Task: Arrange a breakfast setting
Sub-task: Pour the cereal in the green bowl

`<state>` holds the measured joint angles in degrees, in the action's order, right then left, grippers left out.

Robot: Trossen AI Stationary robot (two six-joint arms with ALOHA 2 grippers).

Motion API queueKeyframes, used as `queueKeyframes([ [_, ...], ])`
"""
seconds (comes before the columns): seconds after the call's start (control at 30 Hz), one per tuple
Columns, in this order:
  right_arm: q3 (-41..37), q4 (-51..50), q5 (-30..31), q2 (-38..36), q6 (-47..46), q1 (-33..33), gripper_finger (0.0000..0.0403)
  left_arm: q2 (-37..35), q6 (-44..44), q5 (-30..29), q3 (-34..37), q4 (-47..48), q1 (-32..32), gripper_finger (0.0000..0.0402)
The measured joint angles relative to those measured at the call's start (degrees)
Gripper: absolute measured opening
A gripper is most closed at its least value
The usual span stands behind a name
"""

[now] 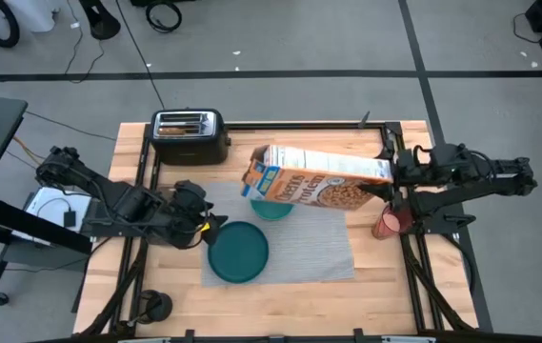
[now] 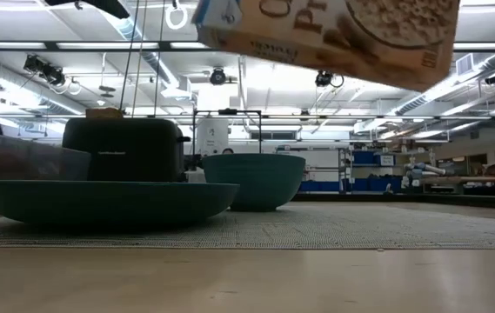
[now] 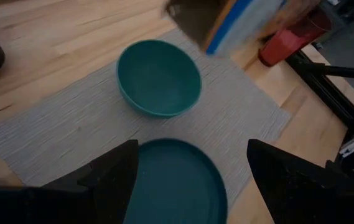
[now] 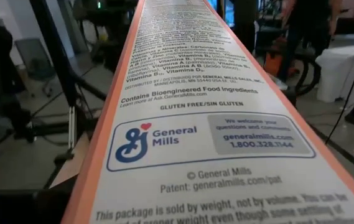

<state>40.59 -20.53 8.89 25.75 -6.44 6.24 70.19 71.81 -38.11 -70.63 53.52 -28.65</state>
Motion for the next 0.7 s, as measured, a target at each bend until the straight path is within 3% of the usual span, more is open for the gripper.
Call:
queueKeyframes([
  [0.7,-3.86,-11.96,3.30,-2.36,-0.98,-0.11,0.0271,0.00,0.37,-0.90,0.00,0.00,2.28,0.0304],
])
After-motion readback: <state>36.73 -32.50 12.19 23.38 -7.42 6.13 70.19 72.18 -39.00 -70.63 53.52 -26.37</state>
